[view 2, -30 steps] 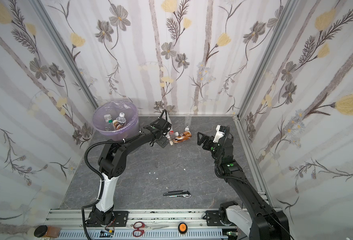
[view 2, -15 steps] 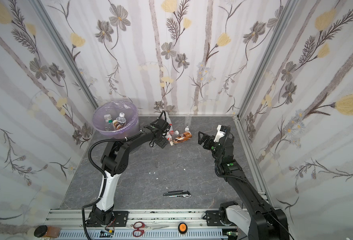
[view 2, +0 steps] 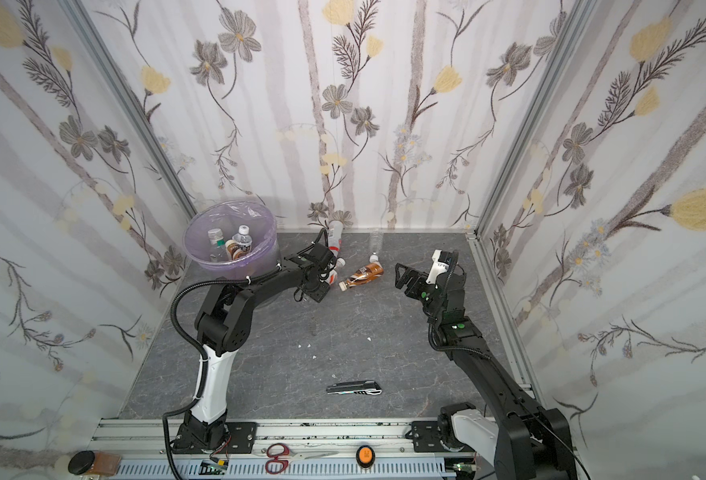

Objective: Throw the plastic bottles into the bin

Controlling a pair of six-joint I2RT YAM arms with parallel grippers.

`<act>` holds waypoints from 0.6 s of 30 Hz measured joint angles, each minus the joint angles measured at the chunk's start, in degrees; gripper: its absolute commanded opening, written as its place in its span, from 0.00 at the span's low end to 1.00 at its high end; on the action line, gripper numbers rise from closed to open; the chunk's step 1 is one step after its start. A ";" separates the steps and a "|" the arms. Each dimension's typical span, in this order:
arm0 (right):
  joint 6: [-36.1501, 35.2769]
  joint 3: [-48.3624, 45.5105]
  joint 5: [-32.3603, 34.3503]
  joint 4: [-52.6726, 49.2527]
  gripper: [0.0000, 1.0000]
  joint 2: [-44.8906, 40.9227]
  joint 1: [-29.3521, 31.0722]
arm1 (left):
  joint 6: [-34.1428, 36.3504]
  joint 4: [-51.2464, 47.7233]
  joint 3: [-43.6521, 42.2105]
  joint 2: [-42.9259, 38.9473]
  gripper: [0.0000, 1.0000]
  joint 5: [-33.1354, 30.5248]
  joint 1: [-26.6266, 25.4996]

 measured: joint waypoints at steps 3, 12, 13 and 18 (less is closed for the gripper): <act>0.66 0.13 -1.40 1.01 1.00 1.14 0.00 | -0.48 -0.28 -1.22 -2.49 0.59 0.02 -0.92; 2.99 4.28 -5.18 1.95 1.00 5.51 0.66 | -2.03 0.55 -2.38 -11.65 0.57 -0.39 -2.84; 3.28 5.35 -5.73 1.86 1.00 6.05 1.01 | -2.16 0.96 -2.78 -12.76 0.57 -0.42 -3.26; 5.46 12.50 -7.56 3.50 1.00 8.94 3.06 | -2.95 6.29 -6.40 -19.96 0.58 -0.85 -5.27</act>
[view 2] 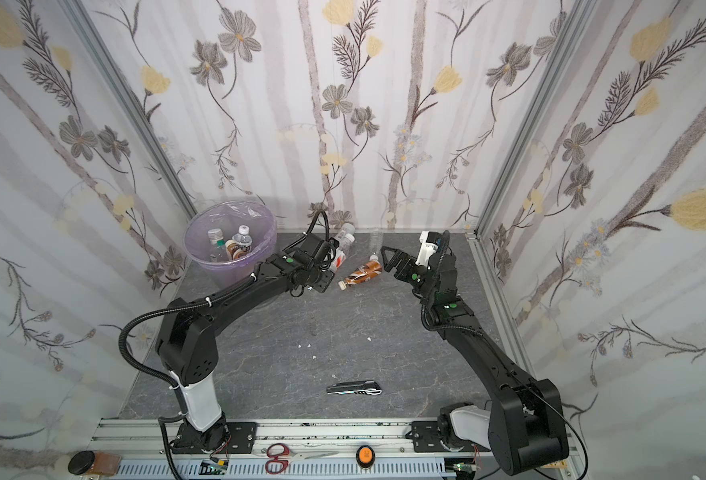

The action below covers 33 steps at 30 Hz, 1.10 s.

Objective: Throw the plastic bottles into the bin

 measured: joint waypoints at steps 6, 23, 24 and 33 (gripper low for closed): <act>3.34 8.66 -2.54 1.55 0.98 3.58 1.92 | 0.28 10.32 -6.64 -8.37 0.57 -0.92 -2.99; 3.67 23.96 -2.82 -0.92 0.71 14.14 9.42 | 1.92 23.74 -15.37 -18.49 0.59 -2.60 -6.84; 3.67 24.28 -2.84 -1.07 0.68 14.49 9.57 | 1.97 23.87 -15.85 -18.91 0.59 -2.64 -6.86; 3.85 26.10 -2.62 -1.79 0.37 15.37 10.75 | 2.82 24.35 -18.05 -20.79 0.62 -3.65 -6.97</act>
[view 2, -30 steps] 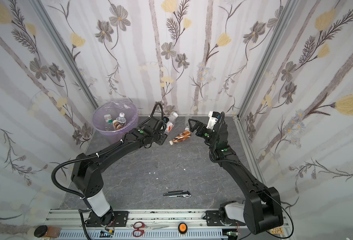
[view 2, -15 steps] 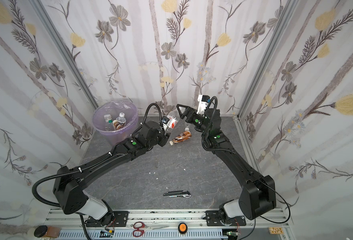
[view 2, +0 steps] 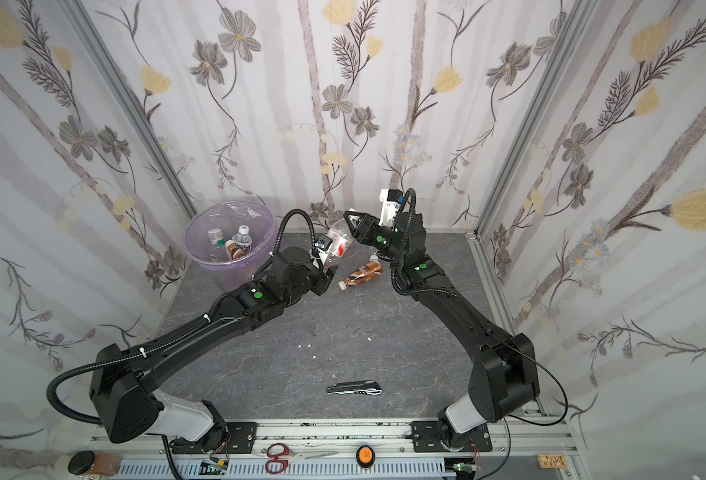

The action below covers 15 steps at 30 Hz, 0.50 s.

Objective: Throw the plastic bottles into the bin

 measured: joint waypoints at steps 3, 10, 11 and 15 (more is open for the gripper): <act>0.46 0.52 0.00 0.02 0.26 0.00 0.22 | 0.15 0.72 -0.26 -0.20 0.66 -0.42 -0.04; -0.04 1.49 0.22 -0.13 0.18 0.66 0.44 | 0.20 0.87 -0.59 -0.76 0.94 -1.95 -0.02; -0.04 1.90 0.22 -0.20 0.16 0.87 0.44 | 0.20 0.87 -0.59 -1.01 0.98 -2.25 0.07; -0.68 4.44 0.68 -0.37 0.16 1.70 0.48 | 0.17 0.85 -0.61 -3.04 1.00 -2.82 0.48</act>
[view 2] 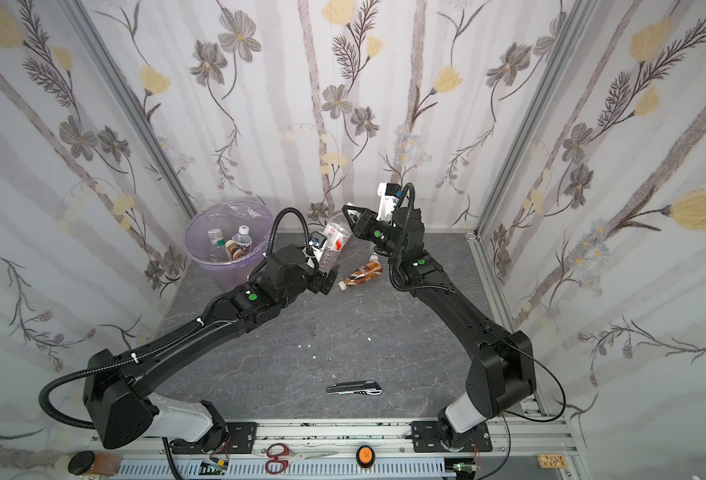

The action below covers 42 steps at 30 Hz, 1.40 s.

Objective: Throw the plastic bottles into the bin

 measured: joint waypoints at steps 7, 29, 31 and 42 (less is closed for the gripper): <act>-4.35 7.89 2.95 -0.22 0.16 -0.07 0.04 | -2.43 -0.52 1.22 -7.37 1.00 1.11 2.89; -8.55 20.02 19.74 22.86 0.43 9.94 9.92 | -23.21 -0.61 5.88 -22.53 1.00 15.34 24.61; -8.22 27.41 16.98 16.57 0.66 17.88 12.94 | -23.89 -0.68 5.25 -23.19 1.00 15.52 25.09; -11.98 33.35 14.10 3.45 1.00 16.76 14.32 | -24.22 -0.50 1.90 -25.14 1.00 17.27 26.40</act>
